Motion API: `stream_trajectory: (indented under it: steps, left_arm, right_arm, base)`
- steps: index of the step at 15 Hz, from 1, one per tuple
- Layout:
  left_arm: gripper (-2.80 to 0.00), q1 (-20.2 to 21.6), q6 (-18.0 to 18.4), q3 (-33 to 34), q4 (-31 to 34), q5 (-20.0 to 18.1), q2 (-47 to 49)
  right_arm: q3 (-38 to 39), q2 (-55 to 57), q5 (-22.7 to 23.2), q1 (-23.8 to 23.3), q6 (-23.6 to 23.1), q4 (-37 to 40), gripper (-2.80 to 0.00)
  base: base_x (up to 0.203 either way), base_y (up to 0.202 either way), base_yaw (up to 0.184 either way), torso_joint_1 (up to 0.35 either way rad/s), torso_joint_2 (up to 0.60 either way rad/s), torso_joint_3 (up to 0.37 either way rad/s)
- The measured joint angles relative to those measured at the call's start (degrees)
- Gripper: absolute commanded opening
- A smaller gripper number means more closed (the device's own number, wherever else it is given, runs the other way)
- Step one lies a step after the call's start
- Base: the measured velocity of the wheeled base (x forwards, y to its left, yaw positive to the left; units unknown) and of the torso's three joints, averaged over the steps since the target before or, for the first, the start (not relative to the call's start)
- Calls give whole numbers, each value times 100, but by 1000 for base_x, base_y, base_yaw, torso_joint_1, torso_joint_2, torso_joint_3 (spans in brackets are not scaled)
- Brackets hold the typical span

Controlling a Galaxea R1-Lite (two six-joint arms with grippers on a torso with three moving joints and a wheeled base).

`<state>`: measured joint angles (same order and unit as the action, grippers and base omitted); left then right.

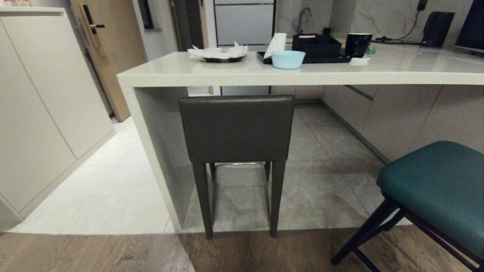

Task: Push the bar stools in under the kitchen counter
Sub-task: Push the blue chair back under the dining table

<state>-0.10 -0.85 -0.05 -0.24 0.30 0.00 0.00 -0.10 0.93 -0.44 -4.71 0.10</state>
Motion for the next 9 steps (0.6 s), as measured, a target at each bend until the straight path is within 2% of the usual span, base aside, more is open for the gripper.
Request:
stream_trajectory:
  steps: [5,9]
  left_arm:
    - [-280,7,23,-3,0,0,0]
    - [-280,2,20,-5,0,0,0]
  right_arm:
    - [0,0,0,0,9,0,-280]
    - [0,0,1,0,9,0,-280]
  base:
    - [-183,0,-4,0,3,0]
    - [0,0,0,0,0,0]
